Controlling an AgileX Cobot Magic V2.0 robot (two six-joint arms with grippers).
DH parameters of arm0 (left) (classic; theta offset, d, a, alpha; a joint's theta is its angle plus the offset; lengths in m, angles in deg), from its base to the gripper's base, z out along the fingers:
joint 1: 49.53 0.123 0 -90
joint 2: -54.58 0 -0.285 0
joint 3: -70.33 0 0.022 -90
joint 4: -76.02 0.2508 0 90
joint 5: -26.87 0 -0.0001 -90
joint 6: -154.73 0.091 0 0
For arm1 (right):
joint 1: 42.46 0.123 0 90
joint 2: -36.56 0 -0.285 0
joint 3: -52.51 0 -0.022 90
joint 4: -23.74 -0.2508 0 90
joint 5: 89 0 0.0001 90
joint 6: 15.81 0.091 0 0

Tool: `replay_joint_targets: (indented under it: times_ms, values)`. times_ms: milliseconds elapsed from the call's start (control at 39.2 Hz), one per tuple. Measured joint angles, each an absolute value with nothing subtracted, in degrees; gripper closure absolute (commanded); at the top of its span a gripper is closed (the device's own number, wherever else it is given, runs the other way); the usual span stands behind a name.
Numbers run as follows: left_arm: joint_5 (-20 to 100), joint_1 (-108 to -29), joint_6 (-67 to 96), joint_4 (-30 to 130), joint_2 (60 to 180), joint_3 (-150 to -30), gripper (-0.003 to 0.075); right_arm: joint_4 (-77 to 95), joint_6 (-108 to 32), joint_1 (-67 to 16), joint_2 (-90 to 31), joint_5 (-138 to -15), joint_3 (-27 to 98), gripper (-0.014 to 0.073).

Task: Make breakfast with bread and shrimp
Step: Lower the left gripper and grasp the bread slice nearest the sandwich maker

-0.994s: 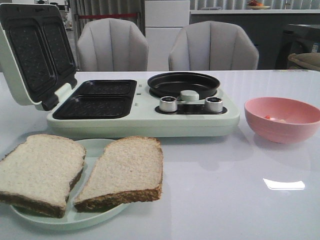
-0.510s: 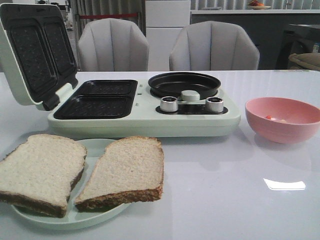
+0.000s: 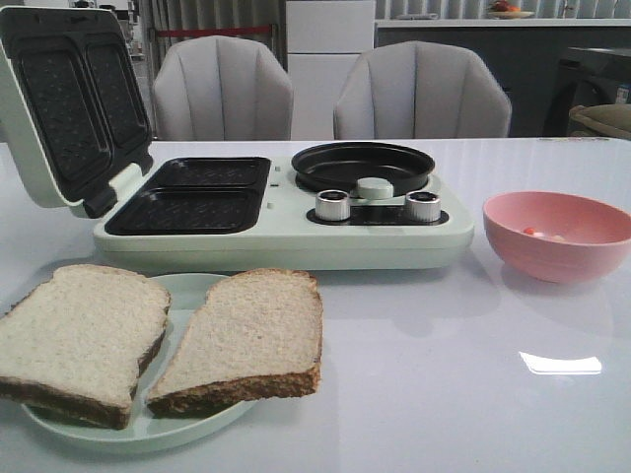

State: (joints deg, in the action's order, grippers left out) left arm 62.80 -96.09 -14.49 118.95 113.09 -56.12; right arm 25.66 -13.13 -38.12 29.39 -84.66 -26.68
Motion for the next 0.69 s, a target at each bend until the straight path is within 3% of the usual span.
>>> replay_joint_targets:
  times_ms: [357,688]
  values:
    - [61.41,-100.60,-23.59,130.87,130.42,-56.34,0.0223,25.66,-13.13,-38.12,29.39,-84.66,-26.68,0.0459]
    - [60.29,-101.13,-33.38,143.21,138.83,-56.75,0.0223,25.66,-13.13,-38.12,29.39,-84.66,-26.68,0.0459]
